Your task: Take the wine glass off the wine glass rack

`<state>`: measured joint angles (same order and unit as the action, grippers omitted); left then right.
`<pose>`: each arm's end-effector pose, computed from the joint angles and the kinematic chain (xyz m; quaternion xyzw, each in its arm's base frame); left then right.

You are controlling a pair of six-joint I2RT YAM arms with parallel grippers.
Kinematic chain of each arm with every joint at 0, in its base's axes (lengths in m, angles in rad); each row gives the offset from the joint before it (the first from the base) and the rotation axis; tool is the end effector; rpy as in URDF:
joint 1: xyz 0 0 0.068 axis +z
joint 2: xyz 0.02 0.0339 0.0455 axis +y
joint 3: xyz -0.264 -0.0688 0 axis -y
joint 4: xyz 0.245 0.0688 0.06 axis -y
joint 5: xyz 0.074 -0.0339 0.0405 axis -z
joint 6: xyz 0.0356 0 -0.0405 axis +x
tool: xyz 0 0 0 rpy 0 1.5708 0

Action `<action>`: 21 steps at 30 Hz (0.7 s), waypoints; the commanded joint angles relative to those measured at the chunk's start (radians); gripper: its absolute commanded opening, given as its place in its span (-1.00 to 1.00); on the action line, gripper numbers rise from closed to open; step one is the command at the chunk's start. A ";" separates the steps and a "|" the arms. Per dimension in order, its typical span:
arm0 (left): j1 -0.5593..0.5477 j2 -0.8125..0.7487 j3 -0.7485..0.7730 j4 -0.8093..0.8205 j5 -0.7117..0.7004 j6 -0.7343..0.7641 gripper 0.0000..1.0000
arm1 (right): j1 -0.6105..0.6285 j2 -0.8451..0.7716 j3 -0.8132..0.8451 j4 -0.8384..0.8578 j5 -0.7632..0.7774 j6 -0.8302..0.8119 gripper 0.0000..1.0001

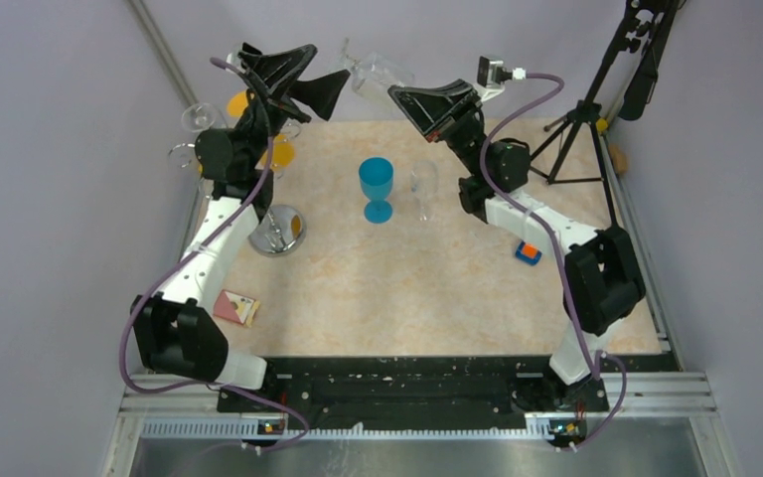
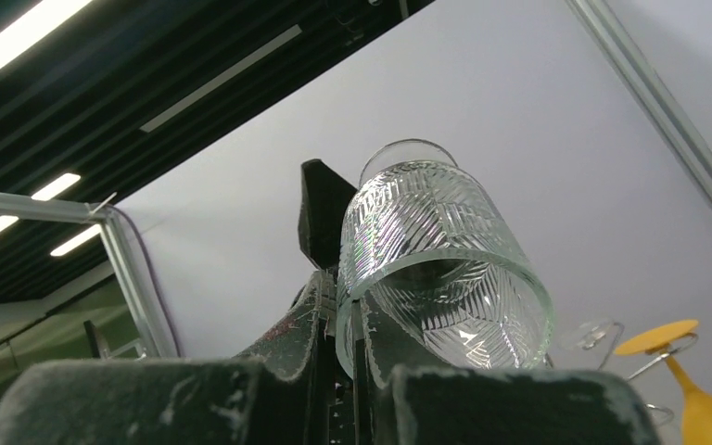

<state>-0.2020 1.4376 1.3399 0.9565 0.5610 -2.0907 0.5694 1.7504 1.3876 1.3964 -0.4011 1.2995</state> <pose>0.2927 -0.0793 0.4898 -0.1192 0.4066 -0.8605 0.2830 0.3059 0.2123 0.4341 -0.0866 0.3115 0.7913 0.5190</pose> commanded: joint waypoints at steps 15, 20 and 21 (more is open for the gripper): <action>0.037 -0.105 0.085 -0.574 0.221 0.433 0.86 | 0.016 -0.400 -0.229 -0.750 0.537 -0.607 -1.00; 0.057 -0.095 0.154 -0.746 0.232 0.599 0.91 | 0.021 -0.427 -0.182 -1.127 0.718 -0.810 -1.00; 0.064 -0.097 0.167 -0.774 0.232 0.625 0.91 | 0.023 -0.431 -0.178 -1.190 0.753 -0.833 -1.00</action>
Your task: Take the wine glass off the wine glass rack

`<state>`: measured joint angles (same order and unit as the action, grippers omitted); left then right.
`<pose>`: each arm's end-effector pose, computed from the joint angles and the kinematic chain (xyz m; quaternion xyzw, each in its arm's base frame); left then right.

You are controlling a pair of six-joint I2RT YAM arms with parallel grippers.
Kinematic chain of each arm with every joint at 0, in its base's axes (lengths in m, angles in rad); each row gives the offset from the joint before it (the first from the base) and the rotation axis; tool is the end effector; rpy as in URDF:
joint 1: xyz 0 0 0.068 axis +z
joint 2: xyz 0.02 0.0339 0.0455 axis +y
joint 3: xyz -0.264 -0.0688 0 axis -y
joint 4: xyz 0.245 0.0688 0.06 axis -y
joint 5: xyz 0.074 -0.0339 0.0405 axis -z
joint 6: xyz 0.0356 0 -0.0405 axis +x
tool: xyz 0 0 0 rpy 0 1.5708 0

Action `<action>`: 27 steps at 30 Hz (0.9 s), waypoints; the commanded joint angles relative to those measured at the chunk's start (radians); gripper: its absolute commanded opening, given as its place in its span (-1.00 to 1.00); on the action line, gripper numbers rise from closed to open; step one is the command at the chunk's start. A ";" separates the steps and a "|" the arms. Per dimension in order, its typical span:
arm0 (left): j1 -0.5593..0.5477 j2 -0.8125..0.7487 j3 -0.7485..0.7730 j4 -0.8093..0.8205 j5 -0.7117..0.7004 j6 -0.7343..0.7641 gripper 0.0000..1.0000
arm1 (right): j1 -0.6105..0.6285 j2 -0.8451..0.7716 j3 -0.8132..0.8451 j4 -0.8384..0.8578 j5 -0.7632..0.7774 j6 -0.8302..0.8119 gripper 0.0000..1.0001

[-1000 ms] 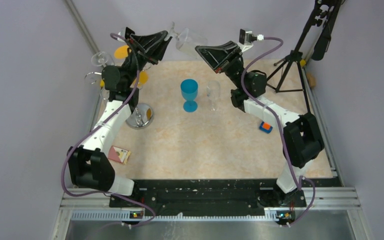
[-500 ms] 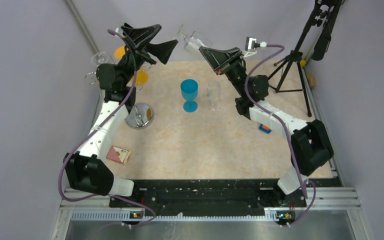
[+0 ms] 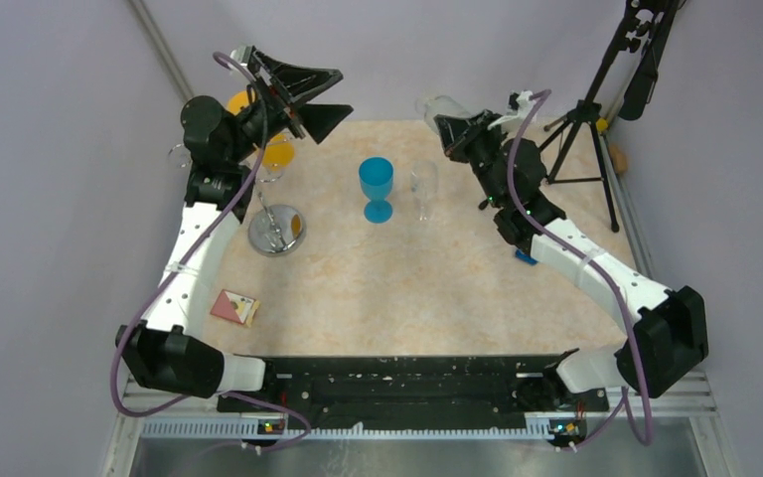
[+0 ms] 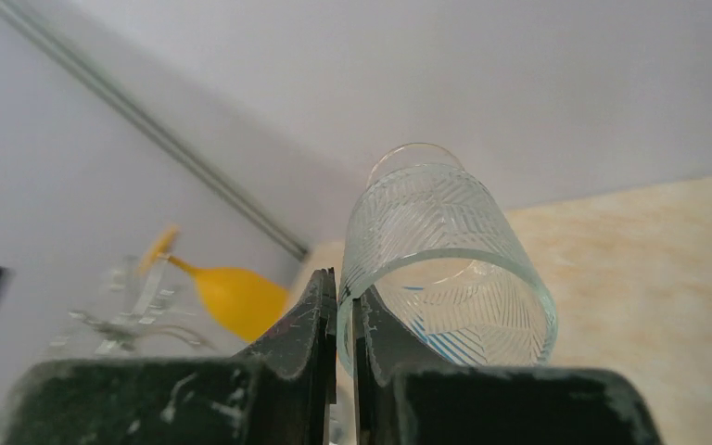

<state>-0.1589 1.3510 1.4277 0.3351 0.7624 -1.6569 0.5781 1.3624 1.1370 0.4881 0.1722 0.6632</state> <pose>0.2859 -0.0707 0.4897 -0.1181 0.5842 -0.7376 0.3174 0.2738 0.1713 0.4038 0.0940 0.6027 0.4173 0.6737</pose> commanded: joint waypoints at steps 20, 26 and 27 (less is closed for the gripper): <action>0.062 0.003 0.247 -0.434 0.040 0.449 0.88 | 0.024 0.088 0.140 -0.812 0.222 -0.239 -1.00; 0.070 0.003 0.280 -0.499 0.041 0.513 0.87 | -0.013 0.139 0.114 -0.797 0.114 -0.217 -1.00; 0.073 0.003 0.288 -0.522 0.033 0.533 0.87 | -0.025 0.142 0.104 -0.778 0.084 -0.217 -1.00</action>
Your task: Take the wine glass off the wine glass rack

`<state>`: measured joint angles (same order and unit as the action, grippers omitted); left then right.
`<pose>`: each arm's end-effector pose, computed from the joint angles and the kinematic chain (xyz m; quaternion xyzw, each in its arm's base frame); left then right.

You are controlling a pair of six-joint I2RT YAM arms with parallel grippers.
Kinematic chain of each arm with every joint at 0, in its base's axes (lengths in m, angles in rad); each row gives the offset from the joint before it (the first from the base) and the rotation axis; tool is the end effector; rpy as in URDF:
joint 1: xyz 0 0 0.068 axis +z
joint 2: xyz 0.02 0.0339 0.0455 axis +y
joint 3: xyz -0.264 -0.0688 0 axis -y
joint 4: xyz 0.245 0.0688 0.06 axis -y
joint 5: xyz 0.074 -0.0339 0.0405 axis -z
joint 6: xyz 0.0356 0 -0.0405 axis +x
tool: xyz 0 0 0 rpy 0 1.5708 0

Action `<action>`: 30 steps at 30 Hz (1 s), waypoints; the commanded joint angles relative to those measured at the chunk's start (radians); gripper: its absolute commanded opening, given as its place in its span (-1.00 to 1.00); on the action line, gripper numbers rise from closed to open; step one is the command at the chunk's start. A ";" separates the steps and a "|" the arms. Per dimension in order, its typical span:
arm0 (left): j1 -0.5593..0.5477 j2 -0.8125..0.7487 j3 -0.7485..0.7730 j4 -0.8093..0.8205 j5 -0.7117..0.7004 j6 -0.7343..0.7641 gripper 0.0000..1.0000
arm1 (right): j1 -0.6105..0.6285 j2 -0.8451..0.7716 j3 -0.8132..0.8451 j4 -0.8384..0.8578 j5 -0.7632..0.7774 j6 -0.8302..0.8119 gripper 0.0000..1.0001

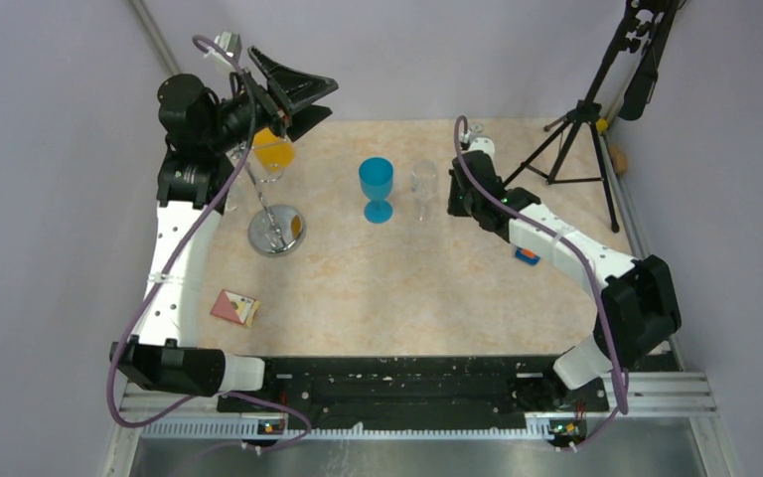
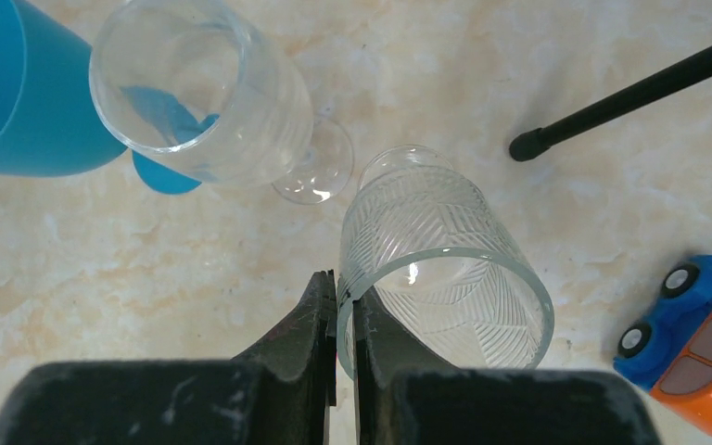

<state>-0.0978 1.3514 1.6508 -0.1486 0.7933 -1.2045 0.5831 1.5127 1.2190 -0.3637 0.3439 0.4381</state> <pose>0.2730 -0.0523 0.5156 -0.0667 0.6655 -0.6243 0.4037 0.2918 0.1781 0.2979 0.0112 0.8874 0.0784 0.4541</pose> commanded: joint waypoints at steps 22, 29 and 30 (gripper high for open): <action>0.321 -0.136 0.197 -0.580 -0.369 0.508 0.86 | -0.101 0.266 0.217 -0.076 -0.099 -0.090 -1.00; 0.350 -0.175 0.215 -0.664 -0.535 0.552 0.88 | -0.135 0.333 0.269 -0.110 -0.119 -0.125 -0.76; 0.353 -0.178 0.213 -0.672 -0.552 0.554 0.88 | -0.138 0.341 0.280 -0.118 -0.129 -0.128 -0.67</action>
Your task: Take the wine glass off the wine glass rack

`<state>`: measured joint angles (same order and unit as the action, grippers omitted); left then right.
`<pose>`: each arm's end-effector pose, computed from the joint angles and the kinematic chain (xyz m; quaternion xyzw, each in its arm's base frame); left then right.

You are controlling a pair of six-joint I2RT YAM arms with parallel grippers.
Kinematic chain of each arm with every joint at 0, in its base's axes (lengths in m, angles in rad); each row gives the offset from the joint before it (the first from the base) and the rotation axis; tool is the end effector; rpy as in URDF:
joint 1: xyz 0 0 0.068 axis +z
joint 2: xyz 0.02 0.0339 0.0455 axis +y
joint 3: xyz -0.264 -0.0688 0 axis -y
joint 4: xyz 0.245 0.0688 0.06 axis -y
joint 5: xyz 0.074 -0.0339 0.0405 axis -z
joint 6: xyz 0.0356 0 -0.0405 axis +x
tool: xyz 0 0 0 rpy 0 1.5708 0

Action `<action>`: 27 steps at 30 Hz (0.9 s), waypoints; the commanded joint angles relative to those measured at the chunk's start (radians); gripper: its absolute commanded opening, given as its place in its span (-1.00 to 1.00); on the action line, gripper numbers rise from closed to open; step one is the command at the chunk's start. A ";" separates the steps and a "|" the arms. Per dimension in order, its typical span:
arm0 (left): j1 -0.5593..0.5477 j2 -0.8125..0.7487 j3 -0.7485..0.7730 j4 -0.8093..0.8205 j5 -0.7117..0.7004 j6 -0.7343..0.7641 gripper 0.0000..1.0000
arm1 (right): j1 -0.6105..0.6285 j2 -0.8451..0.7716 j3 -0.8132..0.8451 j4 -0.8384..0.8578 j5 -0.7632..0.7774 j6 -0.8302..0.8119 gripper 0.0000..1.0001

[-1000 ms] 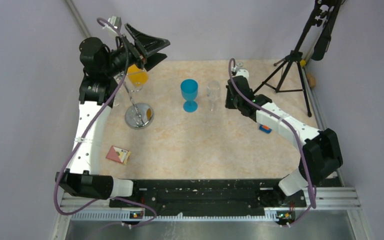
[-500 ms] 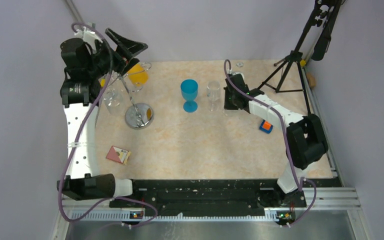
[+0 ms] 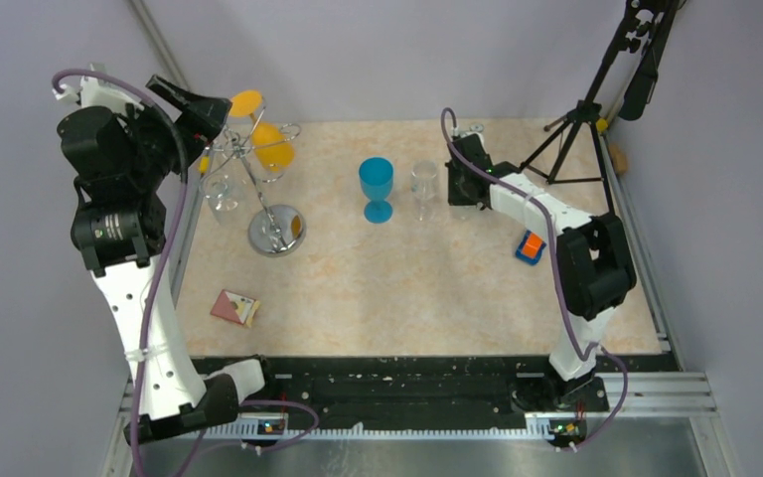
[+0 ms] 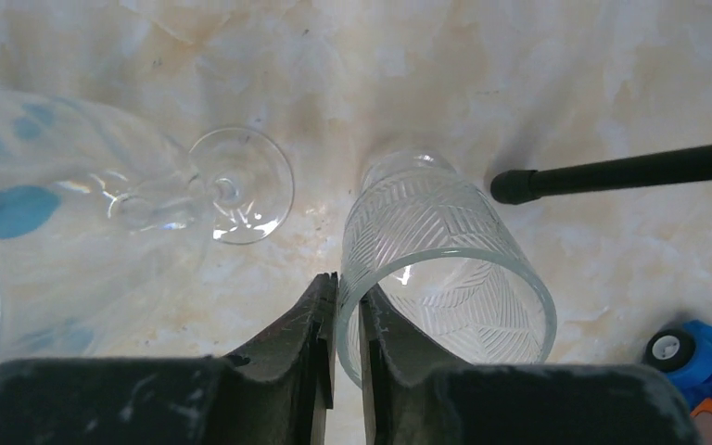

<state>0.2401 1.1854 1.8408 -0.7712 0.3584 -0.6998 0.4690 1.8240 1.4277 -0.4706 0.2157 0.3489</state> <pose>0.1827 0.0319 0.5426 -0.2271 0.7089 -0.2787 0.6068 0.3653 0.1766 0.2469 -0.0190 0.9338 0.0436 0.3546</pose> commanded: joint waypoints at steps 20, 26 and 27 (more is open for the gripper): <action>0.032 -0.121 -0.083 -0.184 -0.433 0.048 0.90 | -0.120 -0.028 0.193 -0.010 -0.288 -0.001 0.03; 0.032 -0.138 -0.072 -0.286 -0.457 0.037 0.90 | -0.138 -0.110 0.121 0.066 -0.335 0.047 0.11; 0.033 -0.136 -0.071 -0.297 -0.440 0.033 0.86 | -0.140 -0.119 0.108 0.076 -0.338 0.056 0.11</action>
<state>0.2676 1.0618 1.7576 -1.0107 -0.0662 -0.6666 0.3397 1.8053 1.5658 -0.4797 -0.0654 0.3561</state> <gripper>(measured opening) 0.950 0.554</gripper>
